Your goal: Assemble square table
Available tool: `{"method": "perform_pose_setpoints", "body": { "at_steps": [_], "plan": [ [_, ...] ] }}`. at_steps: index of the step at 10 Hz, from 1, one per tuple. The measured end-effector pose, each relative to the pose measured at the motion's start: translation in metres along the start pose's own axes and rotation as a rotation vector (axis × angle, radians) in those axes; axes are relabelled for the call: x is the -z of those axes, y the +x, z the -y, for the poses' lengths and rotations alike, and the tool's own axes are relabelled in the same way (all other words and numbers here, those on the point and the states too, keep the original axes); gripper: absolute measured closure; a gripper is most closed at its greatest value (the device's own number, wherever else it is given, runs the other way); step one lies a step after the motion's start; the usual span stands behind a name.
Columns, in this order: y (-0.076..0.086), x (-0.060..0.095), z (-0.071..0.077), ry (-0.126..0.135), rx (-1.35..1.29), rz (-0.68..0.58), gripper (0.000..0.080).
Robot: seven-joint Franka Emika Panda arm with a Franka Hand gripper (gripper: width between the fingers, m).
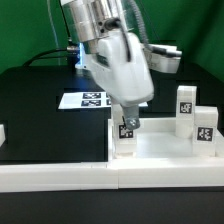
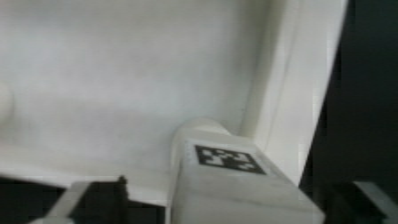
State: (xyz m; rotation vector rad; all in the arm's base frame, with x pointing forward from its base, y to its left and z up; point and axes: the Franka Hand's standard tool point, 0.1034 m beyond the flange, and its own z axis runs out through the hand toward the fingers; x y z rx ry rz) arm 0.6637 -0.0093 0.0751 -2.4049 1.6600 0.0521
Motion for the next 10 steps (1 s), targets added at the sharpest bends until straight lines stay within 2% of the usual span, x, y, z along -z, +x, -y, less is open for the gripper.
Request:
{"method": "perform_pose_setpoints", "body": {
  "at_steps": [1,2,3,5,7,8,10],
  "plan": [
    [-0.0017,0.0004,-0.001,-0.025,0.148,-0.003,0.0183],
    [-0.0054,-0.0012,-0.0013,-0.037,0.24,-0.01,0.0183],
    [-0.0053,-0.0012,-0.0012,-0.037,0.32,-0.009,0.0155],
    [-0.0039,-0.001,-0.0017,-0.04,0.471,-0.008,0.0151],
    [0.0015,0.0004,-0.0005,-0.066,0.874,-0.022,0.015],
    [-0.0022,-0.0052,0.0002,-0.075,1.084,-0.019,0.015],
    [-0.0033,-0.0078,0.0014,-0.066,1.086,-0.038,0.015]
  ]
}}
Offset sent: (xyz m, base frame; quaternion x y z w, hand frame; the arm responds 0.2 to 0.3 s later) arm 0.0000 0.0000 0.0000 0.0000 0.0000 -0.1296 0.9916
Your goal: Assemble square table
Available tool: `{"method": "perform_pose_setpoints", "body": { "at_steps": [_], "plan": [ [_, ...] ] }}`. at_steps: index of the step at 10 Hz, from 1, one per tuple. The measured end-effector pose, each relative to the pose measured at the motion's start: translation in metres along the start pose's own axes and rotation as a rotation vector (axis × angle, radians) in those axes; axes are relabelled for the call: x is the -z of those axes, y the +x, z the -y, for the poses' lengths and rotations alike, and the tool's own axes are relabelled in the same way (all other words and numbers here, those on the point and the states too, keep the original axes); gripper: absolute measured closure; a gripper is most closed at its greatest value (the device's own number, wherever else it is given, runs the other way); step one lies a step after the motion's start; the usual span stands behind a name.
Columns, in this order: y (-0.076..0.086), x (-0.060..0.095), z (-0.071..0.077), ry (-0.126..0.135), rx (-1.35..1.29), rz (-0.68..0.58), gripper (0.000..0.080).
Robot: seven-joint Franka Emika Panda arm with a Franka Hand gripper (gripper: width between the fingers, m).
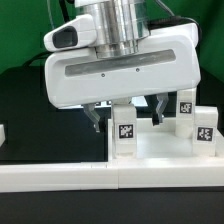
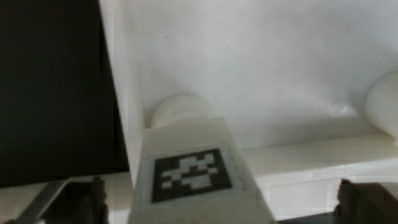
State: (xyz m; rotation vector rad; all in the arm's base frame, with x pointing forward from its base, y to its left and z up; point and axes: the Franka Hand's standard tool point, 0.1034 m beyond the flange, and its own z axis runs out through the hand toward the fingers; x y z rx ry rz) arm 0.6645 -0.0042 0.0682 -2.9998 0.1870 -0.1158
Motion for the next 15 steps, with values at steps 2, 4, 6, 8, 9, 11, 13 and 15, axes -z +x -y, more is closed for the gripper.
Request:
{"method": "perform_pose_setpoints", "body": {
  "at_steps": [2,4,6,8,9,11,13,15],
  "plan": [
    [0.0,-0.0001,0.0012,0.005,-0.112,0.0,0.0386],
    [0.0003,0.0005,-0.0046,-0.002,-0.245,-0.001,0.0505],
    [0.0027,0.0039,-0.0061,0.007,-0.435,0.006,0.0506],
    [0.0009,0.0014,-0.0064,0.031,-0.783,0.017,0.0506],
    [-0.0002,-0.0012,-0.0065,0.056,-0.947,0.031,0.0506],
    [-0.0005,-0.0047,-0.0019,0.085,-1.136,0.048,0.0507],
    [-0.0006,-0.0054,0.002,0.083,-1.239,0.054,0.0507],
    [-0.0007,-0.0054,0.0016,0.083,-1.194,0.052,0.023]
  ]
}}
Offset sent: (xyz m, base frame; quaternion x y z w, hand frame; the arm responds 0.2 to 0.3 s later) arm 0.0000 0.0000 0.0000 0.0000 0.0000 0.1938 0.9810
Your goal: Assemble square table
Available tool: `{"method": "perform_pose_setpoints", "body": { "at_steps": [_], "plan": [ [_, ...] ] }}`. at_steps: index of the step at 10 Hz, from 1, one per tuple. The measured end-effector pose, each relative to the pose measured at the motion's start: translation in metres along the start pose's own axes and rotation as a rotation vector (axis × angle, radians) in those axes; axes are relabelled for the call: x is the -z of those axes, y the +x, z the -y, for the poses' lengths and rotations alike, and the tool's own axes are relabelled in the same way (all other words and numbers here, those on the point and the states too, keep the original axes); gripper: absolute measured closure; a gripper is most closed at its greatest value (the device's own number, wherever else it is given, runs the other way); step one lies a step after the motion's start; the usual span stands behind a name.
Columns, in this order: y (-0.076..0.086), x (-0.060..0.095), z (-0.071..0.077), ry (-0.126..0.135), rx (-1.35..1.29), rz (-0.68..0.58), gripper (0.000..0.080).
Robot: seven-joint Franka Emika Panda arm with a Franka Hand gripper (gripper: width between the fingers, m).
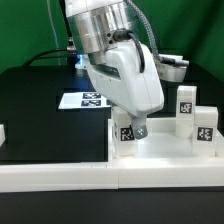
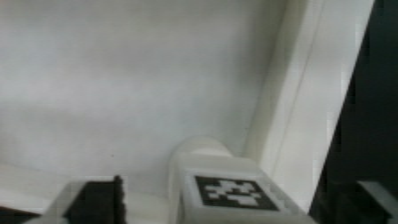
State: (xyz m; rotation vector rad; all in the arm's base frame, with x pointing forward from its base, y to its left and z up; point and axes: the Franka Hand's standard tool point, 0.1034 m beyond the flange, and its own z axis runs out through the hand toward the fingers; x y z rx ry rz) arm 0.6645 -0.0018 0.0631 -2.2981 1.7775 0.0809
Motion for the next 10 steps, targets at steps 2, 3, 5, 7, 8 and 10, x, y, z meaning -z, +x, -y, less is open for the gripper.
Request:
{"method": "perform_pose_setpoints", "body": {
  "at_steps": [2,3,5,7,8,10],
  "plan": [
    [0.0011,0.0027,0.0005,-0.01,0.169,-0.01,0.0175],
    [0.0007,0.0069,0.0018,-0.028,0.396,-0.03,0.0155],
    [-0.0033,0.0064,0.0001,-0.061,0.605,-0.037,0.0151],
    [-0.0019,0.0067,-0.0003,-0.066,0.769,-0.034,0.015],
    [-0.0013,0.0068,-0.0004,-0.068,0.821,-0.033,0.015],
    [0.0029,0.0087,0.0046,-0.13,1.285,-0.07,0.015]
  ]
}}
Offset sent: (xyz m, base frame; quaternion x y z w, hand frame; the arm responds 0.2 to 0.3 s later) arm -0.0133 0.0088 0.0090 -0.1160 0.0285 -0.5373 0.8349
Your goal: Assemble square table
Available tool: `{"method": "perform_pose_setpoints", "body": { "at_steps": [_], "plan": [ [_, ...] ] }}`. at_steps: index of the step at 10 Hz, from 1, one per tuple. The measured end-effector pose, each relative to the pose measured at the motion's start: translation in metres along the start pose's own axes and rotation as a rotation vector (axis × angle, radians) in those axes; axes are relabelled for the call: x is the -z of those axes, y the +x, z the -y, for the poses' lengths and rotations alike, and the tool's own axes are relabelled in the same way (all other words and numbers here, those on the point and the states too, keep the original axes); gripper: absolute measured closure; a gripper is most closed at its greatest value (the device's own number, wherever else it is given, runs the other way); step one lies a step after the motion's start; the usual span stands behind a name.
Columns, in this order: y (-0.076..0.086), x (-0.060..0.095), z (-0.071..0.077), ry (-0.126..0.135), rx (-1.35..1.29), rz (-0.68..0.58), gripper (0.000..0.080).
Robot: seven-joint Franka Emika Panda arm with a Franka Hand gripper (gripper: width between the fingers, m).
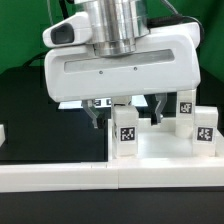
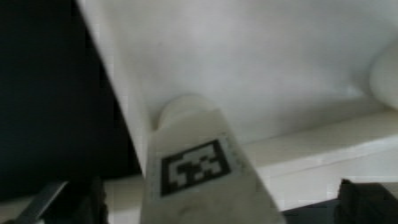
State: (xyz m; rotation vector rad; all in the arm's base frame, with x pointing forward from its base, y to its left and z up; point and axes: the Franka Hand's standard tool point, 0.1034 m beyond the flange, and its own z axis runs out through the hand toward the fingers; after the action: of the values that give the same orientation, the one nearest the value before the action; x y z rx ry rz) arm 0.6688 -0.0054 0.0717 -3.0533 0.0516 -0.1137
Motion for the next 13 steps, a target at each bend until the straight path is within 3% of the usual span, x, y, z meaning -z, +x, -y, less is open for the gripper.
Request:
{"method": "perform_pose_setpoints", "body": {
  "at_steps": [2,3,4,5,6,9,13],
  "plan": [
    [-0.0003,-0.0017,0.0018,0.002,0.022,0.0,0.015],
    [-0.0003,-0.0017,0.0018,0.002,0.015,0.0,0.0263],
    [-0.0004,-0.0018,0.0023,0.004,-0.025,0.0,0.0263],
    [-0.0004,-0.0017,-0.0009,0.001,-0.096,0.0,0.0446],
    [-0.0008,-0.002,-0.002,0.001,-0.141,0.0,0.0508],
    [0.0002,-0.0014,-0.0033,-0.002,-0.398,-0.007,0.0508],
    [-0.0018,-0.0031,-0.0039,0.049,-0.982,0.011,0.0508]
  ]
}}
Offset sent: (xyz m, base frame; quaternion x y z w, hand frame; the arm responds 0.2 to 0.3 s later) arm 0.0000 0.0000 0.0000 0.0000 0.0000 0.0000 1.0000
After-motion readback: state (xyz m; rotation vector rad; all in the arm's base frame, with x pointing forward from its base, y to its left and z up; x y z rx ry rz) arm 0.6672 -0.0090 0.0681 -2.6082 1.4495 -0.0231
